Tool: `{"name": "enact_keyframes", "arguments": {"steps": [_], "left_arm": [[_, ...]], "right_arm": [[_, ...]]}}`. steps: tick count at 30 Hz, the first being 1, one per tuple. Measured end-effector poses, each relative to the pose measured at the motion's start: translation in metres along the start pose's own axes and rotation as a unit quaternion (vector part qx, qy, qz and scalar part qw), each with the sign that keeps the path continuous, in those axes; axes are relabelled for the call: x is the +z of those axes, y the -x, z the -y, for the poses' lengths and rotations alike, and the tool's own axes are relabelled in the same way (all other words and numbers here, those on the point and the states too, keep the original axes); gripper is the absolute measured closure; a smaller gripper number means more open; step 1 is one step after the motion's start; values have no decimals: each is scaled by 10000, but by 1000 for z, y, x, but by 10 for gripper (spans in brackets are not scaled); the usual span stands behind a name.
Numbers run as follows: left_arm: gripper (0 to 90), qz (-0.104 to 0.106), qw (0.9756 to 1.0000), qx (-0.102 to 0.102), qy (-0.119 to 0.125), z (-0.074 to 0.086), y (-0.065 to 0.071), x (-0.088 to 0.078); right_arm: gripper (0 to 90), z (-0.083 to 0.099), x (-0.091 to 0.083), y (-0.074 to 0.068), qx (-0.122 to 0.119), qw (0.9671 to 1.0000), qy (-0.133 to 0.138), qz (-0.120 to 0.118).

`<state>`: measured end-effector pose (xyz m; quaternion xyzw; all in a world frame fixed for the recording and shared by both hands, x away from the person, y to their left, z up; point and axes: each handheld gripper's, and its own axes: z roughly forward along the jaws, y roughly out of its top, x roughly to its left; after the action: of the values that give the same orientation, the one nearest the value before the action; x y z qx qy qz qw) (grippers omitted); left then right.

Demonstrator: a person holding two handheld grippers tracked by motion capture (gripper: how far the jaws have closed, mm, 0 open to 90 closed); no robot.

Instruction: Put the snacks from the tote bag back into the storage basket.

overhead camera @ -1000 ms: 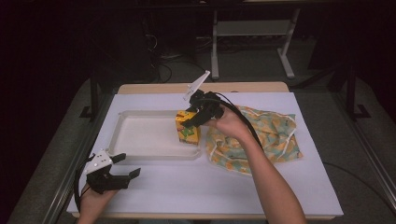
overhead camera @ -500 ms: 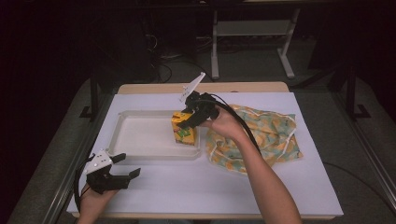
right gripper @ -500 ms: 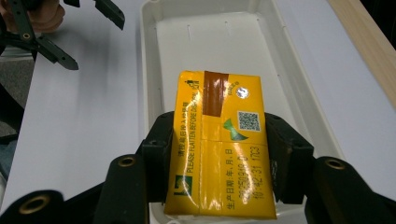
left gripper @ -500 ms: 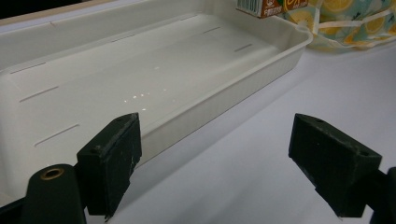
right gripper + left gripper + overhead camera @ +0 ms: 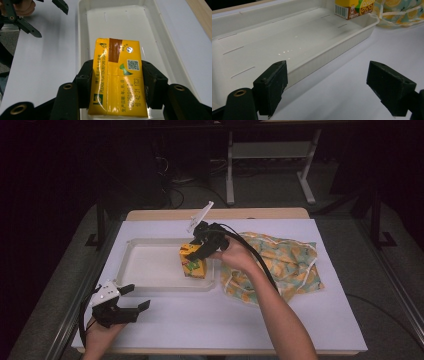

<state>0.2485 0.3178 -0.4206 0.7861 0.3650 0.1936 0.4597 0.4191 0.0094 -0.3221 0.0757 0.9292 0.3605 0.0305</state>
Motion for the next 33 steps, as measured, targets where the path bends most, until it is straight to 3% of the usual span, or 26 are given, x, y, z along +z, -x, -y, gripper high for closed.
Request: {"name": "enact_keyframes", "arguments": {"steps": [33], "left_arm": [[166,9,10000,-23,2,0,0,0]], "right_arm": [[494,8,26,-2,-53,9998,-156,-150]]}}
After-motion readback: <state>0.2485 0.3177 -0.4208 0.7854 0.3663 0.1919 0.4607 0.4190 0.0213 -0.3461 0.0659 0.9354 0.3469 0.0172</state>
